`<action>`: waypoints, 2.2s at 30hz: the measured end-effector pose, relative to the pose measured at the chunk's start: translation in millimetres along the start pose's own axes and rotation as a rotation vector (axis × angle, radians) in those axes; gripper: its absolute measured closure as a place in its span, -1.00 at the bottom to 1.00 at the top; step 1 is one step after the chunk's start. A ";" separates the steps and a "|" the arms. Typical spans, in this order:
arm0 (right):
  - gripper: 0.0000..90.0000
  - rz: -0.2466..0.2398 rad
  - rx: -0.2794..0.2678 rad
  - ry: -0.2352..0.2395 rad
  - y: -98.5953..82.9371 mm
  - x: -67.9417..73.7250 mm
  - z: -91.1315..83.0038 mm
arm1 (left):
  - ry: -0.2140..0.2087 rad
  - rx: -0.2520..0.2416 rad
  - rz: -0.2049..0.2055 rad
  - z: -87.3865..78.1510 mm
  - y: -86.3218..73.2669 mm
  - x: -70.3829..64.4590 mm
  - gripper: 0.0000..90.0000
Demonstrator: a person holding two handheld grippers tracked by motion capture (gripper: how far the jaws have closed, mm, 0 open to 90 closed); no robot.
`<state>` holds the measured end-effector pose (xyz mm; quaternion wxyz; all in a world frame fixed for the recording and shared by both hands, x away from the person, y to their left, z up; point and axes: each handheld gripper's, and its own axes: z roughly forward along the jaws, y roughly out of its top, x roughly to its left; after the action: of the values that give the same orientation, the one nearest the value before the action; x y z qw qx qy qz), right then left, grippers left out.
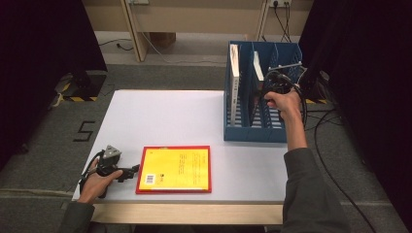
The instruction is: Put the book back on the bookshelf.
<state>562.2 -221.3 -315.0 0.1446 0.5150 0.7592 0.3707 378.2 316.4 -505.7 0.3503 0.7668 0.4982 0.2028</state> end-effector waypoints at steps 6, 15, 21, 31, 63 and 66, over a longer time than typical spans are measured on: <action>0.46 0.001 -0.004 -0.015 3.6 3.1 4.9 | -0.001 -0.001 -0.003 0.0 -0.1 -0.1 -0.87; 0.42 -0.018 0.006 -0.050 10.6 9.8 11.4 | -0.001 0.000 0.000 0.0 0.0 0.1 -0.88; 0.40 -0.019 0.012 -0.059 12.8 8.7 12.7 | 0.000 0.000 0.001 0.1 0.0 -0.2 -0.88; 0.07 -0.002 0.011 -0.033 8.4 11.2 14.9 | -0.001 -0.002 0.000 0.3 0.0 -0.4 -0.88; -0.36 -0.062 -0.050 0.114 -83.4 29.1 -28.6 | 0.001 -0.004 -0.002 0.2 -0.3 -0.7 -0.88; -0.38 -0.094 -0.062 0.125 -97.3 38.8 -32.4 | 0.002 -0.006 -0.003 0.1 -0.3 -0.7 -0.87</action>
<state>460.4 -219.1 -355.8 0.1302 0.4502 0.7781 0.4184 377.8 315.8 -506.0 0.3522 0.7649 0.4991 0.2046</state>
